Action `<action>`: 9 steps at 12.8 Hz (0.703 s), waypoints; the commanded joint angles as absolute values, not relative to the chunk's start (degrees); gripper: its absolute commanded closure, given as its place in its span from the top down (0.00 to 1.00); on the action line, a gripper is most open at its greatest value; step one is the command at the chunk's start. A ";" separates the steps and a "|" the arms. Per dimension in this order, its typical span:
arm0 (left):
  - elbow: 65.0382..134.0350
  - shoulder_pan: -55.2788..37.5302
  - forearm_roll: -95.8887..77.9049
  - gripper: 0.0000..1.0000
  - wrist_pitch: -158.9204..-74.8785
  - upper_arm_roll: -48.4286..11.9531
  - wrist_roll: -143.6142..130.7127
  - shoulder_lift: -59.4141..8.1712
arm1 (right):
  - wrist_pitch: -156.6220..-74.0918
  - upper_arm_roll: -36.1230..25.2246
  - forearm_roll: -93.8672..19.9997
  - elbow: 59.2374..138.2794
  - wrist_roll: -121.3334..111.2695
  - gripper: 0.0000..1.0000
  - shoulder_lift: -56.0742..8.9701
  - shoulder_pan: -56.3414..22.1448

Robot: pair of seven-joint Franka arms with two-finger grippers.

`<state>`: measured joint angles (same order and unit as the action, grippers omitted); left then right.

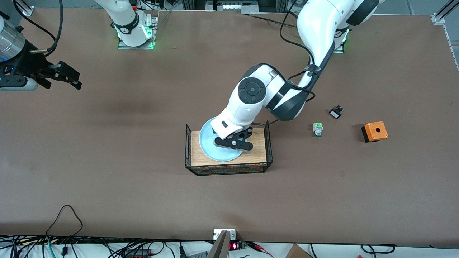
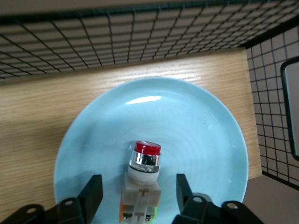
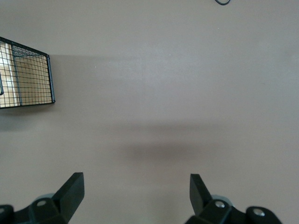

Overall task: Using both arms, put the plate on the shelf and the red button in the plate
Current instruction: 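Lower the red button onto the plate and open the left gripper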

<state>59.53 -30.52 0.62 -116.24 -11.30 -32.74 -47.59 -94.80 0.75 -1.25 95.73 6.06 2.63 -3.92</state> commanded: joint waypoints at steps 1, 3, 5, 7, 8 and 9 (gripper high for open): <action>58.71 -27.87 -0.26 1.00 -109.11 -11.16 -32.96 -43.52 | -94.75 0.88 -2.29 96.24 5.01 1.00 3.43 -3.16; 58.71 -24.10 -0.53 1.00 -102.08 -11.86 -32.44 -39.48 | -94.40 0.88 -2.20 96.06 5.36 1.00 3.60 -3.16; 58.80 -19.79 -1.40 1.00 -96.79 -12.04 -32.08 -36.05 | -94.22 0.70 -1.50 96.06 5.01 1.00 3.69 -3.16; 58.80 -17.24 -0.97 1.00 -90.56 -11.60 -27.45 -34.02 | -93.87 0.26 -1.41 96.06 5.27 1.00 3.78 -3.25; 58.80 -15.57 -0.88 1.00 -87.57 -11.25 -24.46 -32.88 | -92.56 0.26 -1.32 96.06 5.53 1.00 3.78 -3.25; 58.89 -13.21 -0.70 1.00 -84.93 -11.25 -20.87 -31.74 | -91.68 0.18 -1.32 95.98 4.93 1.00 3.61 -3.16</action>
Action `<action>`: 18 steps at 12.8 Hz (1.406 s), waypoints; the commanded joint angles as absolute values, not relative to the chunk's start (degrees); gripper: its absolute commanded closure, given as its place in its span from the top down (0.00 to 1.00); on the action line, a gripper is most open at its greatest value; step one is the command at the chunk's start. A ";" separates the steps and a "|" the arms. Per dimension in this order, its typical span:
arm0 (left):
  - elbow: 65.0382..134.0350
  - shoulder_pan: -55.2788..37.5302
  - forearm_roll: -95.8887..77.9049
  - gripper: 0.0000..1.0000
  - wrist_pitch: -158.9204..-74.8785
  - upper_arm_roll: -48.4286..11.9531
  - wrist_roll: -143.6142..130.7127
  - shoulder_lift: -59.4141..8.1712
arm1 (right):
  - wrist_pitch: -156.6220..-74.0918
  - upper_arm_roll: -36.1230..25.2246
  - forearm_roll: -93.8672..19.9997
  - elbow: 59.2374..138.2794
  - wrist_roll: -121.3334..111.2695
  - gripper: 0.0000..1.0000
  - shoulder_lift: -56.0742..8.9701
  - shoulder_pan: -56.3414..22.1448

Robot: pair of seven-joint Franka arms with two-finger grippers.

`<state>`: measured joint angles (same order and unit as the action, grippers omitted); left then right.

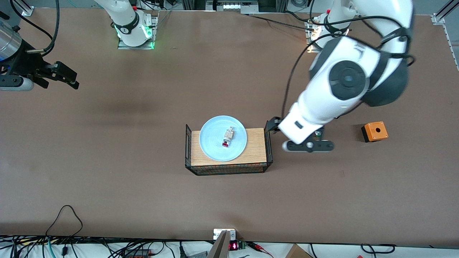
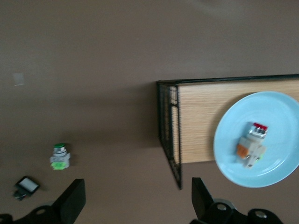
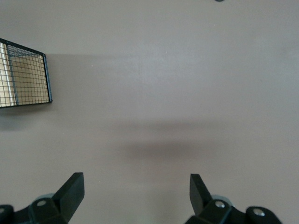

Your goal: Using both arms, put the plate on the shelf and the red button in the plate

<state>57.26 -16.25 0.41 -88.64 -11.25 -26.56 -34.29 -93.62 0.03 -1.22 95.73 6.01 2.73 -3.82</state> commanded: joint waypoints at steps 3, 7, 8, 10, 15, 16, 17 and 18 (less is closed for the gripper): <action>59.32 -7.49 0.78 1.00 -75.08 -11.07 -12.14 -28.92 | -91.93 -0.44 -1.49 95.89 5.18 1.00 3.52 -3.25; 64.12 -8.42 4.84 1.00 -75.14 -4.53 -5.31 -22.54 | -92.02 -0.35 -1.23 95.19 5.01 1.00 3.34 -3.34; 71.38 -9.66 1.44 1.00 -79.41 0.56 -0.84 -17.28 | -92.11 -0.35 -1.23 94.84 4.84 1.00 3.17 -3.34; 85.29 -9.32 -1.05 1.00 -88.81 3.42 3.16 -9.00 | -92.37 -0.35 -1.14 94.66 4.92 1.00 2.81 -3.34; 97.19 -4.32 -0.44 1.00 -96.65 2.90 1.32 -0.19 | -92.37 -0.35 -1.14 94.66 4.83 1.00 2.81 -3.25; 98.43 -3.35 -0.35 1.00 -97.72 2.20 1.23 0.52 | -92.37 -0.35 -1.14 94.66 4.83 1.00 2.81 -3.25; 98.52 -2.73 -0.18 1.00 -97.65 0.02 1.23 0.70 | -92.37 -0.44 -1.14 94.57 4.83 1.00 2.81 -3.25; 98.53 -0.55 0.96 1.00 -97.65 -2.44 1.23 1.05 | -92.37 -0.35 -1.14 94.57 4.83 1.00 2.81 -3.25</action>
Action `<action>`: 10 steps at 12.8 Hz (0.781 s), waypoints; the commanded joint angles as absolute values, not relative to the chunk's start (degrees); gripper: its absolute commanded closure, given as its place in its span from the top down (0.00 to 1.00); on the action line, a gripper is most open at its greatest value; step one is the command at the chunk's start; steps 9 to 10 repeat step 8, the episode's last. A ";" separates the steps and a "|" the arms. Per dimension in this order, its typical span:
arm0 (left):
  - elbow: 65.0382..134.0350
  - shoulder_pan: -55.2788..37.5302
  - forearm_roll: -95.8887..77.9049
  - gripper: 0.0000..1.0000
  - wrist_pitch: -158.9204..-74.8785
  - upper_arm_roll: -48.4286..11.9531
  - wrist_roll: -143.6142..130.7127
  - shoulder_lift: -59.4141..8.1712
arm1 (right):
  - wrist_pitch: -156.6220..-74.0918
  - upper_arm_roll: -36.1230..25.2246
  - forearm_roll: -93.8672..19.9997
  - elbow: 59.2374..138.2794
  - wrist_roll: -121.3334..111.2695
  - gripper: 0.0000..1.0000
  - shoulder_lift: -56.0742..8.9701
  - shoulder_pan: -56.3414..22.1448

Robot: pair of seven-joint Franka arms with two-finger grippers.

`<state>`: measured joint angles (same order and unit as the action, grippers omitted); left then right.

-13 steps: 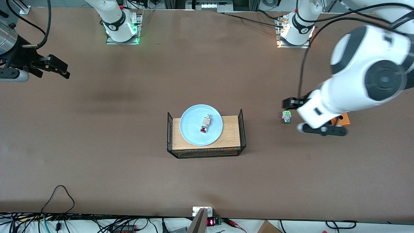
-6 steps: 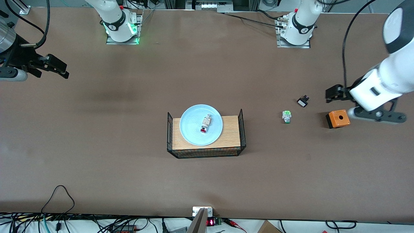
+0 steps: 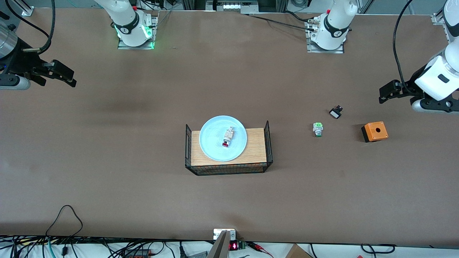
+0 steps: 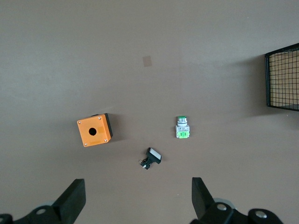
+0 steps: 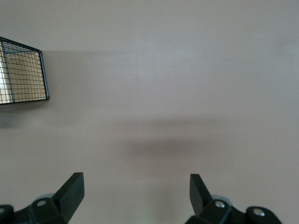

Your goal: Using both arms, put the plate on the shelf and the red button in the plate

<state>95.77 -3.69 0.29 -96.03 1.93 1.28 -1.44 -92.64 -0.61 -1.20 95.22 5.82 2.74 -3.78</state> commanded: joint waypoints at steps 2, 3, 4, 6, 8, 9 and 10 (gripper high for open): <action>98.18 0.35 1.14 1.00 -97.21 -3.52 1.40 0.71 | -92.11 -0.35 -1.14 94.57 4.92 1.00 2.90 -3.25; 97.74 0.44 1.23 1.00 -96.42 -3.52 1.41 0.27 | -91.85 -0.44 -1.14 94.66 4.83 1.00 2.90 -3.25; 97.39 0.44 1.32 1.00 -96.16 -3.60 1.49 0.09 | -91.85 -0.44 -1.14 94.66 4.83 1.00 2.90 -3.25; 96.60 0.35 1.32 1.00 -96.07 -3.95 1.84 0.00 | -91.85 -0.44 -1.23 94.66 4.92 1.00 2.81 -3.25; 96.42 0.35 1.23 1.00 -96.06 -3.96 2.11 -0.17 | -91.76 -0.44 -1.23 94.66 4.83 1.00 2.73 -3.25; 96.42 0.35 1.23 1.00 -96.06 -3.96 2.11 -0.17 | -91.76 -0.44 -1.23 94.66 4.83 1.00 2.73 -3.25; 96.42 0.35 1.23 1.00 -96.06 -3.96 2.11 -0.17 | -91.76 -0.44 -1.23 94.66 4.83 1.00 2.73 -3.25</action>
